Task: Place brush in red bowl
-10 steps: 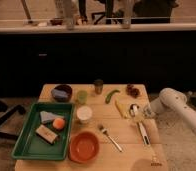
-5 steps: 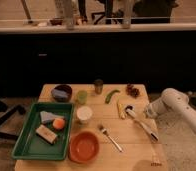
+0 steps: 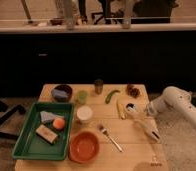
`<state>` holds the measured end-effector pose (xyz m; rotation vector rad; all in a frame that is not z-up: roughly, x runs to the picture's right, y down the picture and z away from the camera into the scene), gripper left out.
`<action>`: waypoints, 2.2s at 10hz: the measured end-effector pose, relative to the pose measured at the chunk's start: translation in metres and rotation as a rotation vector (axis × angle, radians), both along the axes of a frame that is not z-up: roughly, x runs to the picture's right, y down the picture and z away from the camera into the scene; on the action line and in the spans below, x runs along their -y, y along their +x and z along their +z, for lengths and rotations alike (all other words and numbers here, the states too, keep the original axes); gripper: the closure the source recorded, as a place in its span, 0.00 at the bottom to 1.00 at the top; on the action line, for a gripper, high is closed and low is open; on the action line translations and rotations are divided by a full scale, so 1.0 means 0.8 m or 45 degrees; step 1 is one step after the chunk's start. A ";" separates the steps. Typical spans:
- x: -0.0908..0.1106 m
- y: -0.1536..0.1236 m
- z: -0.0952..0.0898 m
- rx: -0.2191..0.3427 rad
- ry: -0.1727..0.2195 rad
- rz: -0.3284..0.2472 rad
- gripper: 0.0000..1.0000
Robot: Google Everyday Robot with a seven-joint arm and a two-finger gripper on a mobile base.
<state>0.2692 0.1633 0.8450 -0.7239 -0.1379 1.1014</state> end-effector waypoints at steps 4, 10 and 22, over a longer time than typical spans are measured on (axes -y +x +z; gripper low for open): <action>0.039 -0.015 -0.055 0.051 0.129 -0.242 1.00; 0.028 -0.080 -0.110 0.128 0.183 -0.502 1.00; -0.003 -0.124 -0.126 0.156 0.192 -0.432 1.00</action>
